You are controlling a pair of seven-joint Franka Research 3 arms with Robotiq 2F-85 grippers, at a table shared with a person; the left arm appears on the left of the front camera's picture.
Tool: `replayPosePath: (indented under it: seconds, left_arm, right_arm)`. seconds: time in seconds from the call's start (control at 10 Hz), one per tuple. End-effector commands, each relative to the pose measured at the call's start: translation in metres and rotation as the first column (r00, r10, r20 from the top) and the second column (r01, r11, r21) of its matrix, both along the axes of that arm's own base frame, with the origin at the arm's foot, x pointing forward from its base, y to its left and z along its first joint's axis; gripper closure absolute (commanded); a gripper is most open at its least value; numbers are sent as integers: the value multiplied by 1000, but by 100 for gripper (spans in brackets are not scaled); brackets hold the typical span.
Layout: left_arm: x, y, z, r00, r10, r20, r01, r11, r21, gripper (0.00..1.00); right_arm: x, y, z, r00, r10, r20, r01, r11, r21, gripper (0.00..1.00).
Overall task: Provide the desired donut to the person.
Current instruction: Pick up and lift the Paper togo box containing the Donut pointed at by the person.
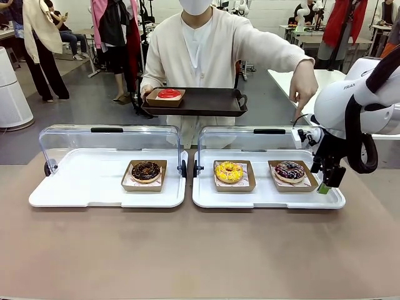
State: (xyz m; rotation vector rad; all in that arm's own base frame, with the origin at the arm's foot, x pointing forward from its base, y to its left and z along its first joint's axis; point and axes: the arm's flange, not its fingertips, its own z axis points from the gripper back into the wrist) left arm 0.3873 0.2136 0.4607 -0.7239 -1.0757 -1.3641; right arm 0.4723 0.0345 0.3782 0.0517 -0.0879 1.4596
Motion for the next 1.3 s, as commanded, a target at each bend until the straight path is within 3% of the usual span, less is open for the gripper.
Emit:
replayPosePath:
  seconds: [0.0,1.2]
  left_arm:
    - [-1,1,1,1000,1,6,0,1000,-3,0]
    - [-1,1,1,1000,1,6,0,1000,-3,0]
  right_arm:
    - [5,1,-14,999,21,29,-22,1000,22,0]
    - [28,-8,-53,999,39,33,-41,997,62,0]
